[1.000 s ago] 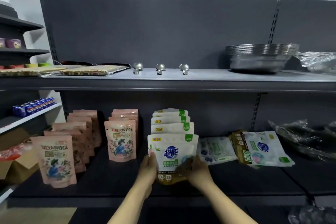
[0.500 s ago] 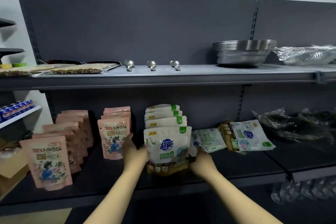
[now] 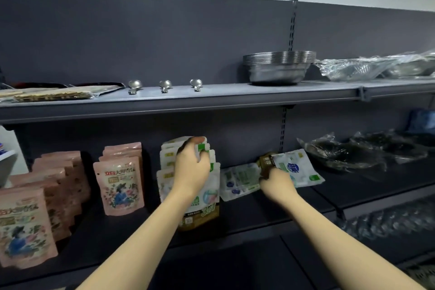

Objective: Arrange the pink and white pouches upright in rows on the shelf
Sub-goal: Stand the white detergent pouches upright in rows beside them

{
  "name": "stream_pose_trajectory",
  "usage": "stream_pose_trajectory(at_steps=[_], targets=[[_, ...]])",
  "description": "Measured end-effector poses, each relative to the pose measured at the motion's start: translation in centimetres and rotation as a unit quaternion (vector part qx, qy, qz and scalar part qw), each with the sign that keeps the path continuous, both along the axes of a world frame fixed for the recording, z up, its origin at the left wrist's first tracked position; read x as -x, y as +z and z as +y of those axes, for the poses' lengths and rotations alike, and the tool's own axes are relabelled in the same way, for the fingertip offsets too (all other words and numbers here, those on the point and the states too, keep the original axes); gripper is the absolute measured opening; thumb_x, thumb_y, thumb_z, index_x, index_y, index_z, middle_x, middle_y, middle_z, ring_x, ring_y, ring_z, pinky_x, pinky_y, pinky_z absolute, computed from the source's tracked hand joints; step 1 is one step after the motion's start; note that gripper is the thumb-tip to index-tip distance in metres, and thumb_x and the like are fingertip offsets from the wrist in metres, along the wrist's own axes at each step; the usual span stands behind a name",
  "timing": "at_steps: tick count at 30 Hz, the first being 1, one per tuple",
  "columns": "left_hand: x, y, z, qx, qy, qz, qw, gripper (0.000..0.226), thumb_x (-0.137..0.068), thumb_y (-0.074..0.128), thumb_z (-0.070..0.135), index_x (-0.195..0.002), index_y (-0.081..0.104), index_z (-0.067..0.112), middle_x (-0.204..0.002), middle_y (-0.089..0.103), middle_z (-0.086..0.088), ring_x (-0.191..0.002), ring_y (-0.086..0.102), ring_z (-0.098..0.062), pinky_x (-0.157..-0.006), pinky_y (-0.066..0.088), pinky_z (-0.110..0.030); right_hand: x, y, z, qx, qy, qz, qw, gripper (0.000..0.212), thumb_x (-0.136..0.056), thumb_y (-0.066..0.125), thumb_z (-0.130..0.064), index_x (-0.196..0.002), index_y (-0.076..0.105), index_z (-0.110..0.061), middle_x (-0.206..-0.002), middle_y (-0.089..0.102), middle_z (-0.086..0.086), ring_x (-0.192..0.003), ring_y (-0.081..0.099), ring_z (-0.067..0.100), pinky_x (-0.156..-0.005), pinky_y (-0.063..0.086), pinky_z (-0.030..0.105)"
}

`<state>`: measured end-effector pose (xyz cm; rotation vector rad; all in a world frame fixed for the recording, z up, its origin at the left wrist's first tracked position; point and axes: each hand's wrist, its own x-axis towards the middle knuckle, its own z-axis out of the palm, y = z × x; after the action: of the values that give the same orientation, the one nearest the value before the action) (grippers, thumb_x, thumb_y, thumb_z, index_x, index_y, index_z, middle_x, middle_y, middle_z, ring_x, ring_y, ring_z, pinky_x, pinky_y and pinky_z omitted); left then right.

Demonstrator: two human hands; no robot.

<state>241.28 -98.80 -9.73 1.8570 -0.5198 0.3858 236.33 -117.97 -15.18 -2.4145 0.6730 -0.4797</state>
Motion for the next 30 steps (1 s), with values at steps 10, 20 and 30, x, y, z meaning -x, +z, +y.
stream_pose_trajectory(at_steps=[10, 20, 30], targets=[[-1.9, -2.0, -12.5, -0.049, -0.071, 0.043, 0.995, 0.031, -0.094, 0.046, 0.015, -0.125, 0.048, 0.02, -0.132, 0.049, 0.0, -0.121, 0.048, -0.016, -0.092, 0.038, -0.023, -1.0, 0.2, -9.1, 0.078, -0.006, 0.074, 0.994, 0.03, -0.095, 0.036, -0.01, -0.116, 0.057, -0.005, -0.12, 0.063, 0.014, -0.111, 0.058, 0.029, -0.088, 0.045, 0.031], [-5.1, -5.0, -18.9, -0.034, -0.006, 0.136, 0.99, 0.035, -0.094, 0.043, 0.01, -0.129, 0.045, 0.011, -0.135, 0.05, -0.008, -0.123, 0.048, -0.021, -0.097, 0.038, -0.026, -6.3, -2.4, -13.7, 0.112, 0.181, 0.072, 0.974, 0.038, -0.094, 0.049, -0.021, -0.129, 0.05, -0.007, -0.132, 0.054, 0.014, -0.119, 0.053, 0.031, -0.09, 0.045, 0.032], [-6.6, -9.4, -18.2, -0.204, 0.073, 0.236, 0.947, 0.055, -0.09, 0.043, 0.023, -0.142, 0.029, 0.012, -0.142, 0.043, -0.011, -0.129, 0.043, -0.028, -0.105, 0.036, -0.031, -11.9, -7.3, -11.9, 0.252, 0.312, 0.102, 0.91, 0.06, -0.09, 0.049, -0.027, -0.144, 0.03, -0.012, -0.155, 0.022, 0.007, -0.143, 0.019, 0.027, -0.117, 0.019, 0.037]])
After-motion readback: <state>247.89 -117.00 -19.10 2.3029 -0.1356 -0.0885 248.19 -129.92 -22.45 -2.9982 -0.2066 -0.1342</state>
